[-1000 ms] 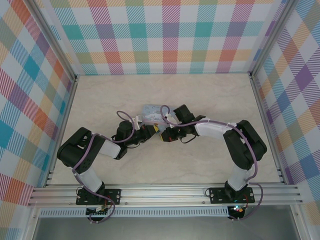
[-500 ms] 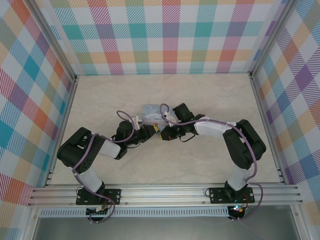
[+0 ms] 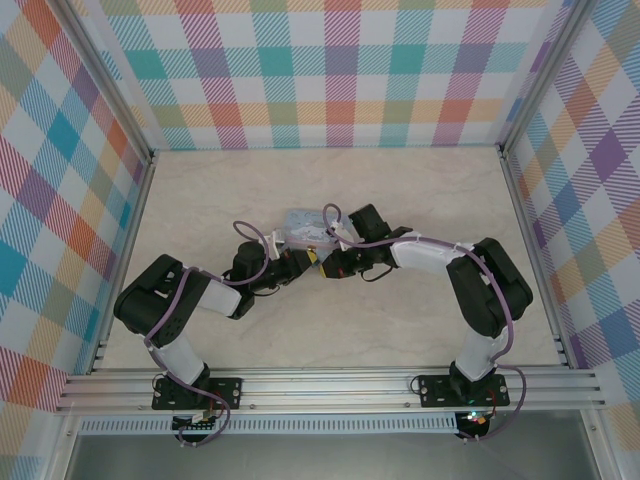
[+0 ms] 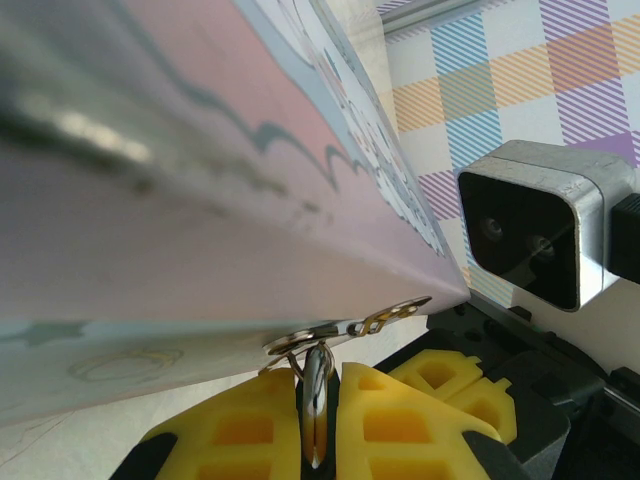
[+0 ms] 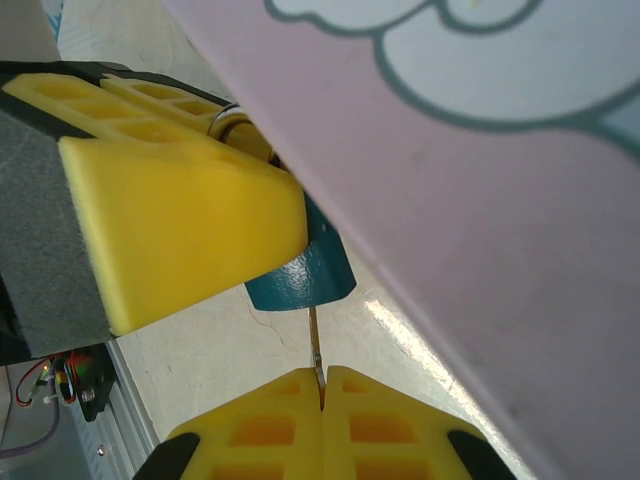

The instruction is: Unlock the padlock with the key

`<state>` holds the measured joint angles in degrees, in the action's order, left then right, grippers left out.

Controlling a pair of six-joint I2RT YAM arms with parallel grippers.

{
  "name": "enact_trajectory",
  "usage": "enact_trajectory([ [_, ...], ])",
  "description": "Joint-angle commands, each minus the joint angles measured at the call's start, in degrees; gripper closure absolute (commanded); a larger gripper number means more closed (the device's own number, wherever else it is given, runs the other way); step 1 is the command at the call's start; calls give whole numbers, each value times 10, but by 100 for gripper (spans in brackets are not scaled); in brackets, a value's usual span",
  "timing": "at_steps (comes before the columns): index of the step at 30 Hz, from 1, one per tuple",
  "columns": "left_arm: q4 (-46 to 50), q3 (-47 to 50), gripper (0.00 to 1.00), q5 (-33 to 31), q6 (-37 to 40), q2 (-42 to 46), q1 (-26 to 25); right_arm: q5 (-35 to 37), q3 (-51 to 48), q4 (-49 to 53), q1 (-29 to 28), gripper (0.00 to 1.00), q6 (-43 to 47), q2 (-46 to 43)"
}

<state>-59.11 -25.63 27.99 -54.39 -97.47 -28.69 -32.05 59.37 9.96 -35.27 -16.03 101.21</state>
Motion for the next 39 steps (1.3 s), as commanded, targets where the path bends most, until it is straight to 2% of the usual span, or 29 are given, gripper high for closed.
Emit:
enact_trajectory([
  [1,-31,-1,100,29,13,4,1,-16,3,-36,5,94,-5,1],
  [18,-69,4,100,57,5,20,1,-50,-16,-175,34,94,-71,23],
  [25,-79,6,100,58,6,21,1,-73,-52,-269,49,94,-134,26],
  [39,-76,9,100,88,44,-6,1,-102,-35,-261,68,93,-124,27],
])
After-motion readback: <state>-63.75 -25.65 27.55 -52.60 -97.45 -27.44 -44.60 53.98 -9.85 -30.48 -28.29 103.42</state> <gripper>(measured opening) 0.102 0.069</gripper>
